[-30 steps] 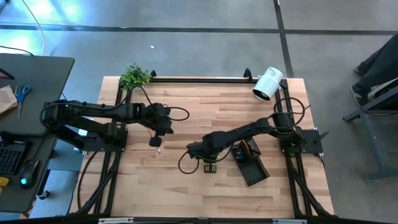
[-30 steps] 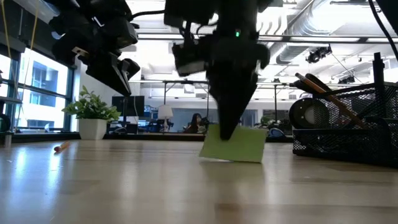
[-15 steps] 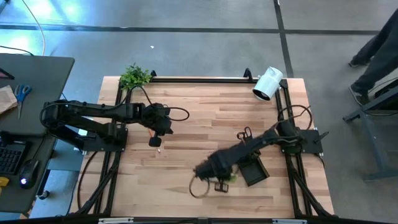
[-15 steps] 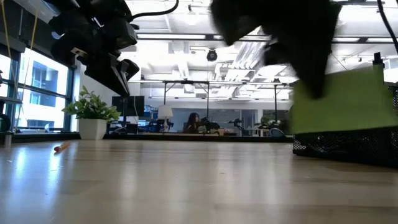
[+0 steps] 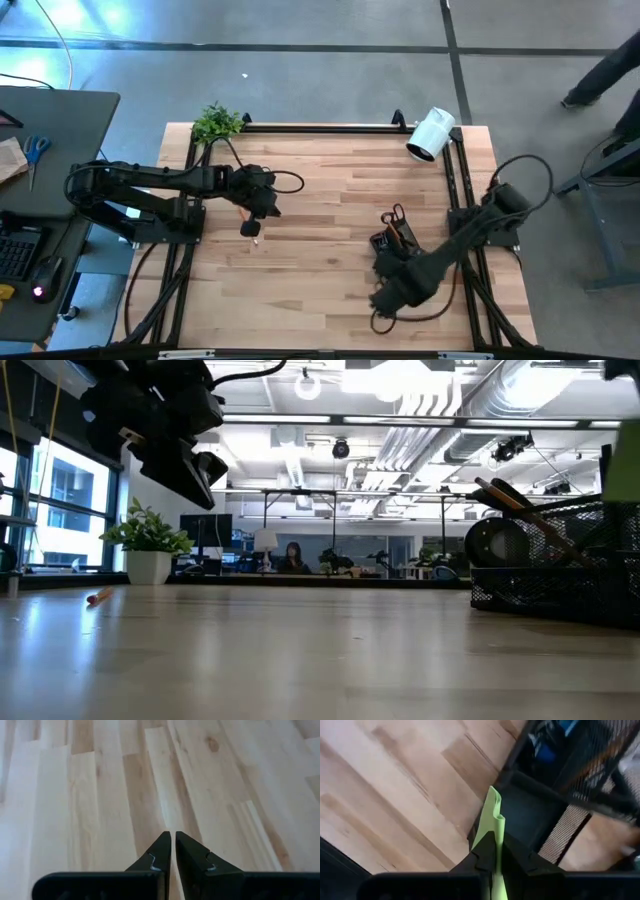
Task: Pick and place office supplies into organizer
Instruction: Put the green sticky notes into the black desk organizer, then put the orange pencil into the black desk organizer
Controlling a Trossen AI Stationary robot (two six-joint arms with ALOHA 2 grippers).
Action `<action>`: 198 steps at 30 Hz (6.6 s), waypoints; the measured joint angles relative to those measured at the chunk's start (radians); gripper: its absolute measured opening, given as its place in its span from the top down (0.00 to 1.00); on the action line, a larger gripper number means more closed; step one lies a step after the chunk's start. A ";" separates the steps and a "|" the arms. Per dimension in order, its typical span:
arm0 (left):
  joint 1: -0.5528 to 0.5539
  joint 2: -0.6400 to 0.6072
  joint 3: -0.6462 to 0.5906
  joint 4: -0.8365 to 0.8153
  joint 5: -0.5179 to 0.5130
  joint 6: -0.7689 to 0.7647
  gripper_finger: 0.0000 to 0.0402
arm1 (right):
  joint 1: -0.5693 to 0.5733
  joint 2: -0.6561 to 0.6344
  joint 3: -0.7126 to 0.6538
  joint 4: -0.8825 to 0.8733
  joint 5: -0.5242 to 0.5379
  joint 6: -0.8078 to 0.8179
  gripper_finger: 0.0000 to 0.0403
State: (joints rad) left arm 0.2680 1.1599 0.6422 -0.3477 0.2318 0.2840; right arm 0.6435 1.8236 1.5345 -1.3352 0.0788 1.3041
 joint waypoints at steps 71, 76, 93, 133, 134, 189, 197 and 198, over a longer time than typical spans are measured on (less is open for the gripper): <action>0.000 -0.043 0.000 0.073 -0.117 -0.057 0.96 | 0.045 -0.331 -0.233 0.454 0.439 -0.107 0.66; 0.000 -0.173 0.000 0.000 -0.120 -0.123 0.96 | -0.072 -0.327 -0.225 0.516 0.478 -0.391 0.66; 0.000 -0.365 0.000 -0.298 -0.146 -0.412 0.96 | -0.426 -0.168 -0.225 0.914 0.284 -1.271 0.66; -0.205 0.413 0.455 -1.009 -0.475 -0.042 0.63 | -0.394 -0.157 -0.226 0.776 0.137 -1.196 0.66; -0.220 0.439 0.455 -1.019 -0.476 -0.058 0.63 | -0.389 -0.157 -0.226 0.777 0.137 -1.188 0.66; -0.454 0.764 0.358 -0.777 -0.527 0.048 0.96 | -0.347 -0.157 -0.226 0.774 0.154 -1.170 0.66; -0.449 0.774 0.429 -0.790 -0.514 0.003 0.90 | -0.342 -0.164 -0.226 0.710 0.131 -1.098 0.66; -0.450 0.773 0.451 -0.778 -0.510 -0.007 0.92 | -0.340 -0.172 -0.226 0.671 0.112 -1.061 0.66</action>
State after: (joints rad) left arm -0.1823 1.9333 1.0935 -1.1256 -0.2778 0.2766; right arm 0.3035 1.6519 1.3083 -0.6641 0.1912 0.2434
